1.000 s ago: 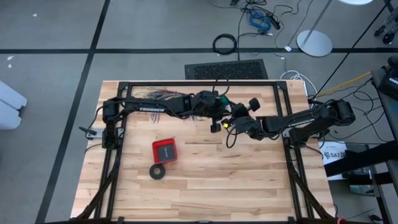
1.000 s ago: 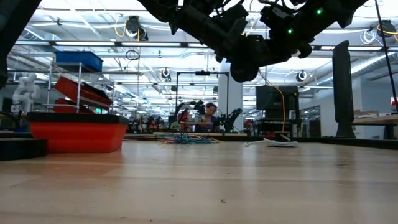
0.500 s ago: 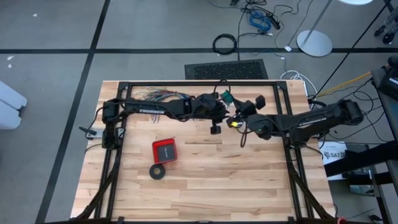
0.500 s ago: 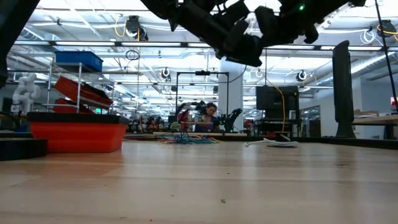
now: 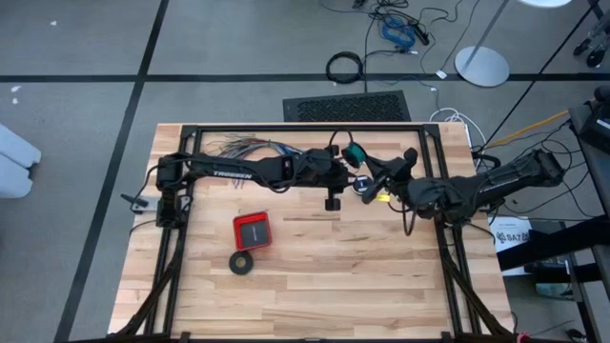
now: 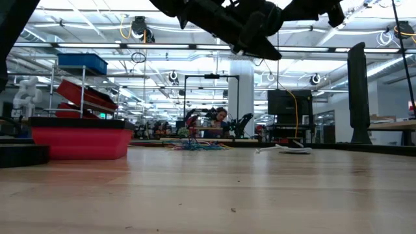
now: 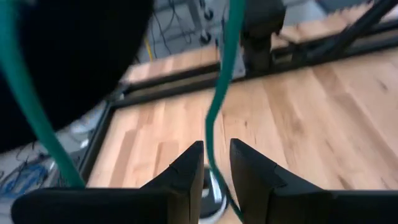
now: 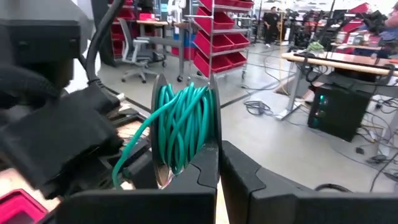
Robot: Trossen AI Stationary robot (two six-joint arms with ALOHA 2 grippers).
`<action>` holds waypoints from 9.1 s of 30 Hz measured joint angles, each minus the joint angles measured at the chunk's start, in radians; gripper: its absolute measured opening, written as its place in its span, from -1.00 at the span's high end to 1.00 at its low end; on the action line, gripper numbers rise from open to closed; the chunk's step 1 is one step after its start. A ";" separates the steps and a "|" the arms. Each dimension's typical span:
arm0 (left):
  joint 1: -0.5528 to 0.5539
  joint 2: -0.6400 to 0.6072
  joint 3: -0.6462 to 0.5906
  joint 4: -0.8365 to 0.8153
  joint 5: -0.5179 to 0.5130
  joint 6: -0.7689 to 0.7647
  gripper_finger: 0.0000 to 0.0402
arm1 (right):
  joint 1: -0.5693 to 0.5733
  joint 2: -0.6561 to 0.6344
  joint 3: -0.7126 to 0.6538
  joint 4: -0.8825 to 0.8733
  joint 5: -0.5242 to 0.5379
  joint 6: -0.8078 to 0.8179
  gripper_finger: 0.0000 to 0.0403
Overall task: Coil cords
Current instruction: Coil the green wire onto the spool
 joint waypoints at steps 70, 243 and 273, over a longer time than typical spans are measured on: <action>-0.012 0.046 -0.378 1.038 0.132 -0.342 0.67 | 0.004 0.053 0.000 0.243 -0.002 -0.090 1.00; 0.202 0.148 -0.281 0.001 0.093 0.047 0.98 | -0.216 0.375 0.056 -0.615 -0.499 0.070 1.00; 0.130 -0.023 -0.245 0.090 0.161 -0.193 1.00 | -0.239 0.376 0.054 -0.524 -0.496 0.134 1.00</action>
